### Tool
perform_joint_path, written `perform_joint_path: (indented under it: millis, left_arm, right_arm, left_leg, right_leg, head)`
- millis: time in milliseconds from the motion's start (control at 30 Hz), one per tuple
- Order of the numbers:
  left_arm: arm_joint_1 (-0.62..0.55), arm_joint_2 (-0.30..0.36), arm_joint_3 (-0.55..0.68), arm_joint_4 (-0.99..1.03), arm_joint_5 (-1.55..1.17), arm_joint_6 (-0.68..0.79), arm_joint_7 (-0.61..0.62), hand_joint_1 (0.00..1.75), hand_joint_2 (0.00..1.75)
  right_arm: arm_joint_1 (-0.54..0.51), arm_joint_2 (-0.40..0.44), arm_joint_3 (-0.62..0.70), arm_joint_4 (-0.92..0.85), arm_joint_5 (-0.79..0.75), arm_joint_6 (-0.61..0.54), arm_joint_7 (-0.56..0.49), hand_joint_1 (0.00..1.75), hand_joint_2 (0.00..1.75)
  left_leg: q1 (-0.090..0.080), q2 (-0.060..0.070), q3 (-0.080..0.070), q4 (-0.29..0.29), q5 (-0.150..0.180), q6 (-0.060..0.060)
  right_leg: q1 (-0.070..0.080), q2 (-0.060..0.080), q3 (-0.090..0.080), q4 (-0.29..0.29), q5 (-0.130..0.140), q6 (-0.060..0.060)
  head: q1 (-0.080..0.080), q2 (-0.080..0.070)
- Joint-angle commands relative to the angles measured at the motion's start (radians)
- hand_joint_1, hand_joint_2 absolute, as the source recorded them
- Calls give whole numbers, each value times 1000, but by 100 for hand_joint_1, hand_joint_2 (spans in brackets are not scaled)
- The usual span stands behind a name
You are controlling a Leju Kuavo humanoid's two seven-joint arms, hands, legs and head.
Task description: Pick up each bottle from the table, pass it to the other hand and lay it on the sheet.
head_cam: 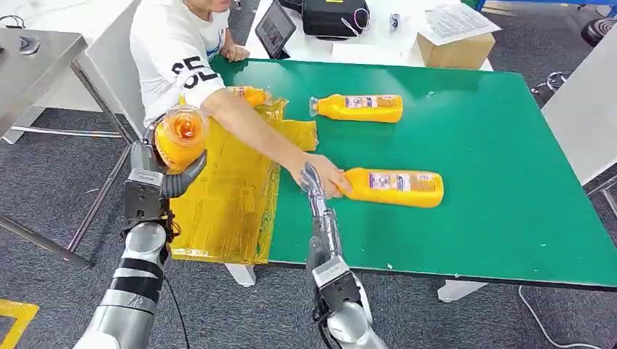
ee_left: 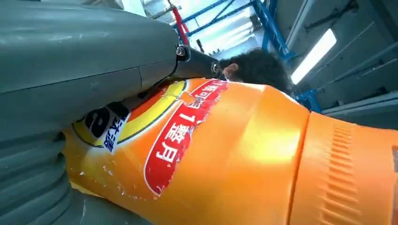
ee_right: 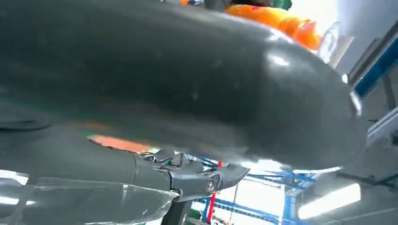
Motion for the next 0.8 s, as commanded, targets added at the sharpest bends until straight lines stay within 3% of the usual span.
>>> perform_joint_path:
  millis: [33, 200, 300, 567, 800]
  left_arm:
    - [-217, 127, -92, 439, -592, 241, 153, 175, 175]
    - [-297, 182, -244, 663, -903, 144, 226, 175, 175]
    - [-297, 182, -244, 663, -903, 144, 226, 175, 175]
    - [-325, 242, -300, 744, -990, -119, 235, 175, 175]
    - [-278, 262, -288, 747, -976, -165, 213, 175, 175]
  right_arm:
    - [-4, -63, 17, -210, -106, -92, 1, 0, 0]
    - [-18, -59, -10, -164, -121, -14, 1, 0, 0]
    - [-18, -59, -10, -164, -121, -14, 1, 0, 0]
    - [1, -47, -41, -148, -145, 52, 1, 0, 0]
    - [0, -32, -58, -117, -154, 85, 1, 0, 0]
  left_leg:
    - [1, -2, 2, 0, -1, -2]
    - [1, -4, 5, -2, 1, -2]
    - [1, 1, 5, -1, 0, -2]
    - [2, 3, 6, 0, -1, -3]
    - [2, 3, 5, -1, -1, -3]
  right_leg:
    - [1, -1, 3, 0, -1, -2]
    - [1, -2, 6, -2, 0, -2]
    - [1, 1, 5, -1, 0, -2]
    - [2, 4, 6, -1, -1, -2]
    - [1, 4, 4, -2, 0, -2]
  head:
    - [1, 0]
    - [0, 0]
    - [0, 0]
    - [0, 0]
    - [0, 0]
